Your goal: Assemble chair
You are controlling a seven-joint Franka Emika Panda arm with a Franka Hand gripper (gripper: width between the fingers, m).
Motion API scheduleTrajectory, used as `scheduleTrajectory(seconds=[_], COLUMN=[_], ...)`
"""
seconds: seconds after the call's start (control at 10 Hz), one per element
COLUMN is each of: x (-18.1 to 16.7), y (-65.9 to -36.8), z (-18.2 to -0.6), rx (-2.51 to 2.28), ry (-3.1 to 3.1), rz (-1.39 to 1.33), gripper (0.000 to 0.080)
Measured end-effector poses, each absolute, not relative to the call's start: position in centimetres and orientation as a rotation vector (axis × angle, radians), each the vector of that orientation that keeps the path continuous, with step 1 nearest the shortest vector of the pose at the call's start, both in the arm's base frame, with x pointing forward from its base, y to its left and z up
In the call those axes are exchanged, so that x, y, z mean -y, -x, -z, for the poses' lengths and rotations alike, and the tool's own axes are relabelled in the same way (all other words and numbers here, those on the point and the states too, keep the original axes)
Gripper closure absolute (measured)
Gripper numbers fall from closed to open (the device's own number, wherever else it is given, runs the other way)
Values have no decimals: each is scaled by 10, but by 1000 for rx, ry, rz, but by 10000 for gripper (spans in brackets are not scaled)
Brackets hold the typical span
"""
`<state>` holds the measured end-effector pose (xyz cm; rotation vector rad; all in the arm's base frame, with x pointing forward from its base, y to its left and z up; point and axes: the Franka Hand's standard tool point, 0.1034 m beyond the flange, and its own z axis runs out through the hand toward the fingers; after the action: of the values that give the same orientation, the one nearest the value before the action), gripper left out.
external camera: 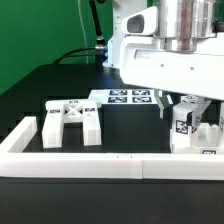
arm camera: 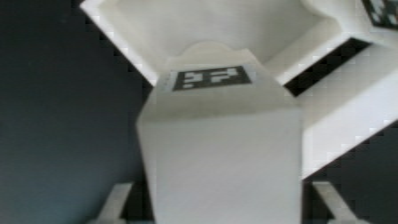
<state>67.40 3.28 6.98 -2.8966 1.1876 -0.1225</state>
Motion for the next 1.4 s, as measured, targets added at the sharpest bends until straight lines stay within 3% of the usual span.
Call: scheduleTrajectory(seconds=[1.1,1.2,1.4], x=[-26,-27,-27], y=[-674,-674,-675], z=[-70,-70,-71], rx=[-2042,-2023,-1908], ry=[2328,2345,2442], rz=[102,102,107], gripper=[511,431,181])
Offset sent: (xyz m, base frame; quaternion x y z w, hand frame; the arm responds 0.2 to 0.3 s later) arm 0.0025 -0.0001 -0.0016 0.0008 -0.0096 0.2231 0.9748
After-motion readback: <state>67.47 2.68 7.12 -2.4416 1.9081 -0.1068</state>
